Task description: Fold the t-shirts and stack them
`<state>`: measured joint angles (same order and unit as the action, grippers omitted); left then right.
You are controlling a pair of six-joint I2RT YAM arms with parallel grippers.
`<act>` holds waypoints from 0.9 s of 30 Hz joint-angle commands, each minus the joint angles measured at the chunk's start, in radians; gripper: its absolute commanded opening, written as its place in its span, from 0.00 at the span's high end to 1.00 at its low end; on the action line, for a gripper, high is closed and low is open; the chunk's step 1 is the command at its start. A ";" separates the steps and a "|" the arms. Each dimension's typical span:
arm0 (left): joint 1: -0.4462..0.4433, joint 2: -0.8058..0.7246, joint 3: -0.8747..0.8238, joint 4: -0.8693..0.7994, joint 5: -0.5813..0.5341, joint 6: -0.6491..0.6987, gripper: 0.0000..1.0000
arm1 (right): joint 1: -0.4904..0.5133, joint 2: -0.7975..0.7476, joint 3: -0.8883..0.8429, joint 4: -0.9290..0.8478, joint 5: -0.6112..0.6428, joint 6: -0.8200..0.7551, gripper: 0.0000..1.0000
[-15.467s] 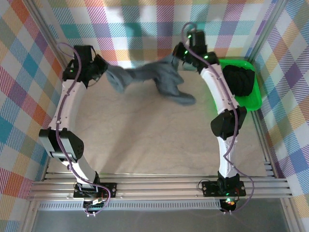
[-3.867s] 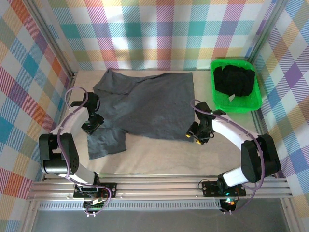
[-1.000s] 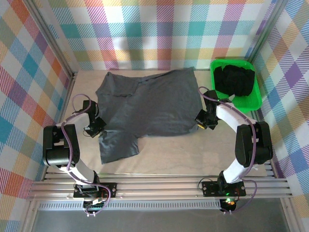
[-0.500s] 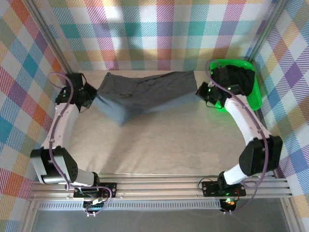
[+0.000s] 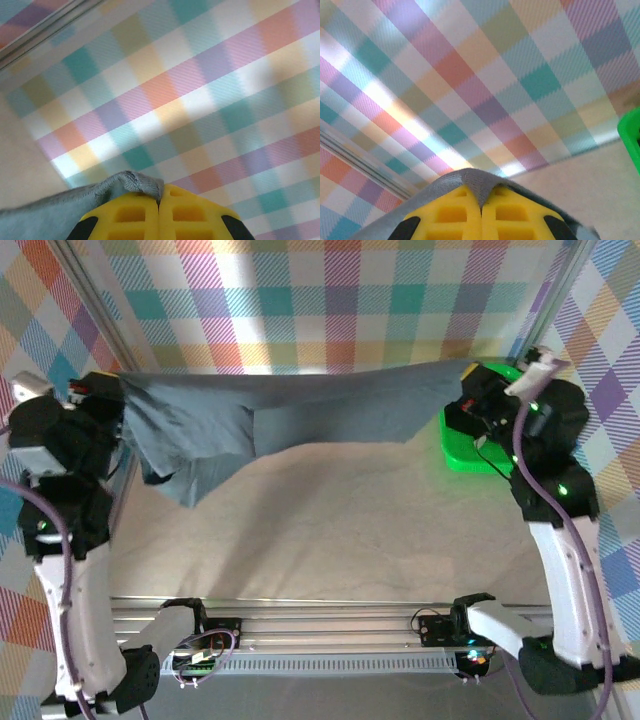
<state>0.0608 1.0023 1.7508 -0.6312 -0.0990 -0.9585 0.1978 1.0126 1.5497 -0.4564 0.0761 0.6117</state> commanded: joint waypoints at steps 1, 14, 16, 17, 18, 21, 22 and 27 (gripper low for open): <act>-0.003 0.023 0.090 -0.016 -0.039 -0.017 1.00 | 0.000 -0.010 0.047 0.045 0.048 -0.017 1.00; 0.038 0.447 0.261 -0.037 0.211 -0.016 1.00 | -0.037 0.336 0.170 0.129 -0.129 0.034 1.00; 0.057 0.530 0.328 -0.039 0.250 -0.013 1.00 | -0.060 0.427 0.244 0.128 -0.173 0.052 1.00; 0.063 0.571 0.372 -0.042 0.265 -0.011 1.00 | -0.070 0.466 0.286 0.115 -0.192 0.059 1.00; 0.069 0.613 0.427 -0.046 0.285 -0.008 1.00 | -0.081 0.512 0.342 0.102 -0.212 0.066 1.00; 0.081 0.729 0.612 -0.066 0.332 -0.023 1.00 | -0.105 0.610 0.496 0.079 -0.249 0.075 1.00; 0.084 0.759 0.678 -0.072 0.340 -0.034 1.00 | -0.115 0.640 0.557 0.061 -0.263 0.079 1.00; 0.102 0.798 0.902 -0.059 0.374 -0.112 1.00 | -0.179 0.713 0.799 -0.036 -0.296 0.110 1.00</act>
<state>0.1394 1.8530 2.5362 -0.7570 0.2276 -1.0210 0.0566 1.7535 2.2375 -0.4816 -0.1825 0.6926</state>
